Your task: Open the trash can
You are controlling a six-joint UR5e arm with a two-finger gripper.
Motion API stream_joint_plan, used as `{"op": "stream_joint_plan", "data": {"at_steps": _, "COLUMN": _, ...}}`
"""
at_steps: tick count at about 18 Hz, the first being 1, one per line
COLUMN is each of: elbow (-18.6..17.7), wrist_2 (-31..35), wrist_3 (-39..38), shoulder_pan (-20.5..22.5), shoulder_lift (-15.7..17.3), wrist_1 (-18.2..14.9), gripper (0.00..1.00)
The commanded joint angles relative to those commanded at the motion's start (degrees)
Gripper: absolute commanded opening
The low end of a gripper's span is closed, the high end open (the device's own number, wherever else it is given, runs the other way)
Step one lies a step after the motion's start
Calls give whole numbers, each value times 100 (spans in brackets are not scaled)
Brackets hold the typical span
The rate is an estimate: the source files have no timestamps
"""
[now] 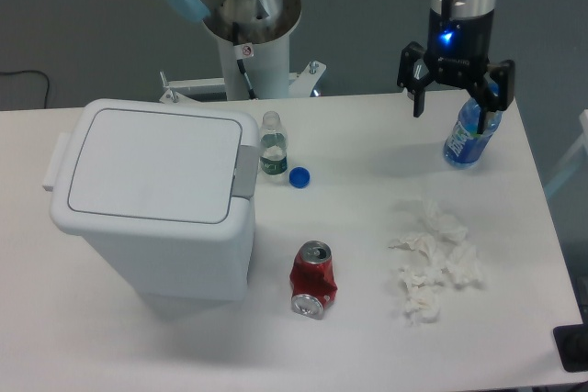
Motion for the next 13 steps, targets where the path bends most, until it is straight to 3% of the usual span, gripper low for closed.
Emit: {"op": "stream_joint_plan", "data": {"at_steps": 13, "elbow": 79, "wrist_2": -52, "wrist_3": -131, "shoulder_pan": -114, "shoulder_lift": -88, "wrist_1": 9, "gripper": 100}}
